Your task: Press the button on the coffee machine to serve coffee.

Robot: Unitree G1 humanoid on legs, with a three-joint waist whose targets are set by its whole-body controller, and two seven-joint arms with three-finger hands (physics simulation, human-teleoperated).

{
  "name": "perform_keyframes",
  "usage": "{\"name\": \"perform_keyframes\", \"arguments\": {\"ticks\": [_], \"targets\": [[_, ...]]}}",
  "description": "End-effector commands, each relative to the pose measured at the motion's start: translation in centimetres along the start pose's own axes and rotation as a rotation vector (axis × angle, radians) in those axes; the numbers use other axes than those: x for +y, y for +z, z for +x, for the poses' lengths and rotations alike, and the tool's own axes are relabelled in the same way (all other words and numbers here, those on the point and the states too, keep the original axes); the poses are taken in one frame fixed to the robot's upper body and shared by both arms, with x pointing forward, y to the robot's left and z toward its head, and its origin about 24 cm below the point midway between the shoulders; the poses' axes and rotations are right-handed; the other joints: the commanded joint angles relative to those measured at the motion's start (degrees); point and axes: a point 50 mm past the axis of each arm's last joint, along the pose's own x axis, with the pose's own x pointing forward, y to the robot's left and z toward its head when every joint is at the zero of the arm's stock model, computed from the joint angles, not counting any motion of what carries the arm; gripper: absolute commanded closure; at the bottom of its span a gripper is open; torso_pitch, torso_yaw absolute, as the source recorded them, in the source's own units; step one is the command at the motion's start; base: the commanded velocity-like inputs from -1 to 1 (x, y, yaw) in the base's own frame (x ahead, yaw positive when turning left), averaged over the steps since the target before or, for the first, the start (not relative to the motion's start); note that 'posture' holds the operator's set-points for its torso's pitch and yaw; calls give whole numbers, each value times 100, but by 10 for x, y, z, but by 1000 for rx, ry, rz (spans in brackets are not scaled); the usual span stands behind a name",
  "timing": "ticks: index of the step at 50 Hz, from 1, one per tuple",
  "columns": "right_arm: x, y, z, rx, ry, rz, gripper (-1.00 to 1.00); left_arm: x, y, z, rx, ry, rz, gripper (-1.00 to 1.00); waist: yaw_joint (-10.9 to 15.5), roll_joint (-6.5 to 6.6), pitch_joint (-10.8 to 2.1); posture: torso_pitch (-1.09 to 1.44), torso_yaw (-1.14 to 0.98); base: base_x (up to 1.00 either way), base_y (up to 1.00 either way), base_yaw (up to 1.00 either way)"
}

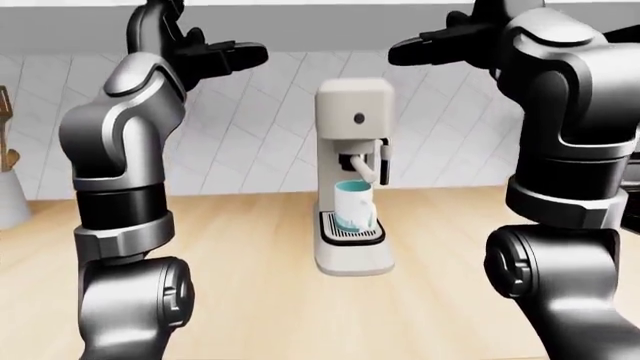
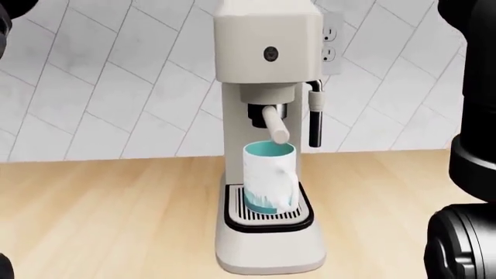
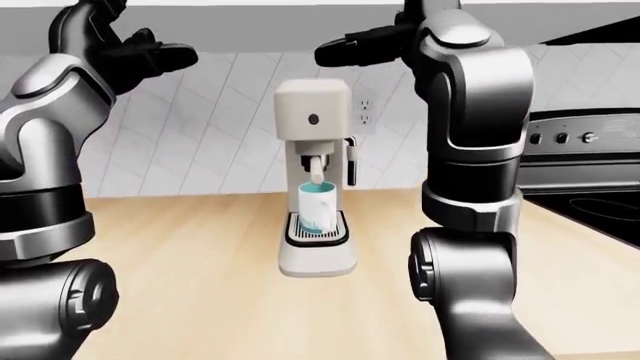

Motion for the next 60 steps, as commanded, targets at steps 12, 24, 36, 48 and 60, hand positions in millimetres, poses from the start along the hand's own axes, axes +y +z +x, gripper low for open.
{"name": "perform_keyframes", "arguments": {"ticks": [12, 24, 36, 48, 60], "targets": [[19, 13, -20, -78, 36, 25, -100, -1, 16, -1, -79, 8, -5, -100, 5, 21, -106, -99, 0, 0, 0, 0], [56, 23, -50, -55, 250, 120, -100, -2, 12, -1, -72, 11, -2, -100, 9, 55, -153, -99, 0, 0, 0, 0], [66, 27, -66, 20, 385, 109, -100, 1, 12, -3, -73, 18, -3, -100, 12, 42, -154, -99, 0, 0, 0, 0], [60, 14, -82, 99, 464, 12, -100, 3, 10, -2, -71, 23, -2, -100, 24, 15, -164, -99, 0, 0, 0, 0], [56, -4, -118, 148, 513, -32, -100, 3, 10, -2, -71, 25, -3, -100, 47, -67, -164, -99, 0, 0, 0, 0]]}}
